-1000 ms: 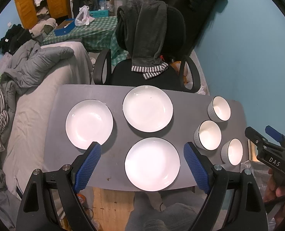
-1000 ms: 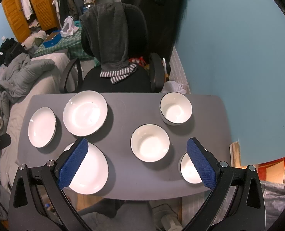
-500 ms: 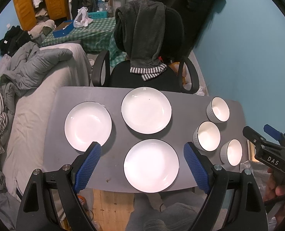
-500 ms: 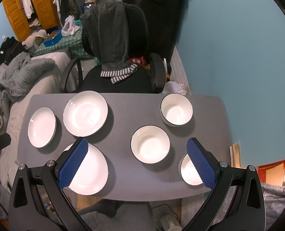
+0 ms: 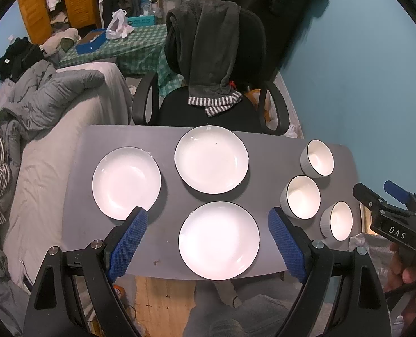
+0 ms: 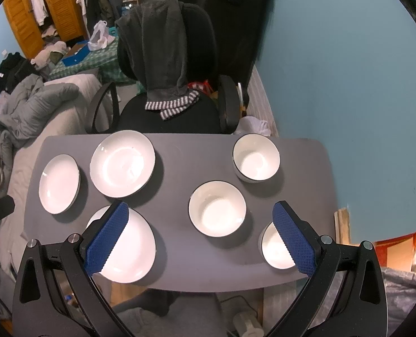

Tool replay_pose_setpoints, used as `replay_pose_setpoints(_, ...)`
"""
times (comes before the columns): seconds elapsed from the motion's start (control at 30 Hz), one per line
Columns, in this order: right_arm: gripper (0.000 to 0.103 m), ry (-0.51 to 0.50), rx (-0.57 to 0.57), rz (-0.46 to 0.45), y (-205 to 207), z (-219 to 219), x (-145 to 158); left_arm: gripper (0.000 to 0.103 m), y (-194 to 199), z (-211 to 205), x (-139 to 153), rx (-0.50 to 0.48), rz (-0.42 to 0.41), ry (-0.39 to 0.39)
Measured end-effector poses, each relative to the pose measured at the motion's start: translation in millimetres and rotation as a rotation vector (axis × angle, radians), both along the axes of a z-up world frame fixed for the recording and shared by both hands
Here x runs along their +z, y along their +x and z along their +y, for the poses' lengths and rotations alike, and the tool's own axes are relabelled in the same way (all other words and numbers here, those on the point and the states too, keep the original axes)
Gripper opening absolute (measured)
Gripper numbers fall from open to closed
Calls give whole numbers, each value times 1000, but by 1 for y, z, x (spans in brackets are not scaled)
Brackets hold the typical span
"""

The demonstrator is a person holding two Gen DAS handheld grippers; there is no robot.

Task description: Organize plates and bowls

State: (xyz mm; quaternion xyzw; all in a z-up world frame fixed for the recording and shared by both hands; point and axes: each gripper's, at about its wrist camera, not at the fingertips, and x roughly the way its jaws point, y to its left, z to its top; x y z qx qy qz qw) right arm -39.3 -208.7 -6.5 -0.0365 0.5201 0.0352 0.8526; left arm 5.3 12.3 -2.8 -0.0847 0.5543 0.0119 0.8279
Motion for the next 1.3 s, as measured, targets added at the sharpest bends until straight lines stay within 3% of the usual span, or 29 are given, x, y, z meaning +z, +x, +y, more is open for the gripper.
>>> replay_pose_setpoints(0.43,101,-6,16,8,3,-2,-3,89,-3,6,-7,27,20,-36)
replay_pose_setpoints(0.83,101,-37,70,9,13,8,-11,89,-4,24,-23,46,29,42)
replay_pose_setpoints(0.97,101,-36,95,35,14,10,-21,89,-5,24,-33,21,30,86)
replay_pose_setpoints(1.3,101,-53,211,129,18,32,-63,89,-13,31,-76,-9,80,88)
